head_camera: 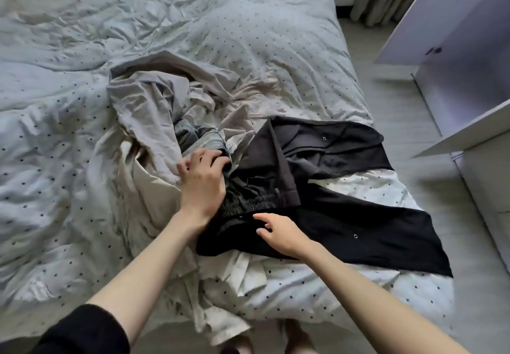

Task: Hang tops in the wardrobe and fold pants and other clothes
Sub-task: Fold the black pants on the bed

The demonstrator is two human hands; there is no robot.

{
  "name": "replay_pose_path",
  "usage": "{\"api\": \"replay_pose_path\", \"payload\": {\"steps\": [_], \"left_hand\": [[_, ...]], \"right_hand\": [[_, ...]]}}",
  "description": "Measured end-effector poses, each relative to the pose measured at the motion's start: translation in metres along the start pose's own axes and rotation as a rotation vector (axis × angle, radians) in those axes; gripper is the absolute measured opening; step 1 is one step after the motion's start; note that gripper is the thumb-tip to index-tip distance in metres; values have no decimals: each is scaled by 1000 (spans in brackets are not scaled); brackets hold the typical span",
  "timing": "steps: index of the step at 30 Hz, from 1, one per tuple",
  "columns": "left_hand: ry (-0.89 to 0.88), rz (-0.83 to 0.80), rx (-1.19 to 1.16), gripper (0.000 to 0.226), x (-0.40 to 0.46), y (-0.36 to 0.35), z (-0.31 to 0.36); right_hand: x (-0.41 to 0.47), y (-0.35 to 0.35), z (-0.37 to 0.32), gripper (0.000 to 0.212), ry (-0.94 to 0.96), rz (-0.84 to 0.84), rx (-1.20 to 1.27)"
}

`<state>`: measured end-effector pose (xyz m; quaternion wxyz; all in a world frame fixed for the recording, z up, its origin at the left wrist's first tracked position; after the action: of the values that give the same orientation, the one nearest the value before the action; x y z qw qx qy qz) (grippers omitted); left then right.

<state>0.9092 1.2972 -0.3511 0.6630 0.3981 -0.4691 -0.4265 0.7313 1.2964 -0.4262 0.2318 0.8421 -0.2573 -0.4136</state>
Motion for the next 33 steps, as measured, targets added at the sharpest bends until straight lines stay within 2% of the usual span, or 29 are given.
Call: {"api": "replay_pose_path", "payload": {"steps": [4, 9, 12, 14, 16, 18, 20, 24, 28, 33], "left_hand": [[-72, -153, -5, 39, -31, -37, 42], [142, -497, 155, 56, -59, -93, 60], [233, -563, 270, 70, -69, -111, 64], [274, -548, 339, 75, -72, -110, 62], [280, -436, 392, 78, -71, -103, 54], [185, -269, 434, 80, -65, -95, 42], [121, -199, 482, 84, -51, -87, 22], [307, -252, 524, 103, -20, -78, -27], [382, -299, 560, 112, -4, -71, -76], [567, -376, 425, 112, 8, -80, -131]], "right_hand": [[-13, 10, 51, 43, -62, 12, 27], [-6, 41, 104, 45, -86, 60, 75], [15, 64, 114, 50, -60, 112, 137], [31, 71, 108, 54, -63, 141, 205], [51, 68, 99, 54, -54, 145, 215], [66, 64, 90, 47, -63, 158, 189], [80, 61, 80, 47, -124, 157, 146], [100, 61, 68, 28, -217, 140, -28], [105, 63, 56, 37, -178, 171, -20], [123, 67, 15, 29, -181, 181, 71]]}}
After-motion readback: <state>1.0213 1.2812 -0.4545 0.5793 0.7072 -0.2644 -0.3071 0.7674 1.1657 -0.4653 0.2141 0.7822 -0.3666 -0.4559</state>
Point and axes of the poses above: each hand's wrist, its own x-axis towards the middle knuckle, its own y-axis out of the back of the hand, z = x × y, the point moved 3 cm from there along x, towards the middle knuckle, and after that the axes turned 2 degrees about -y, right-handed, at the moved point
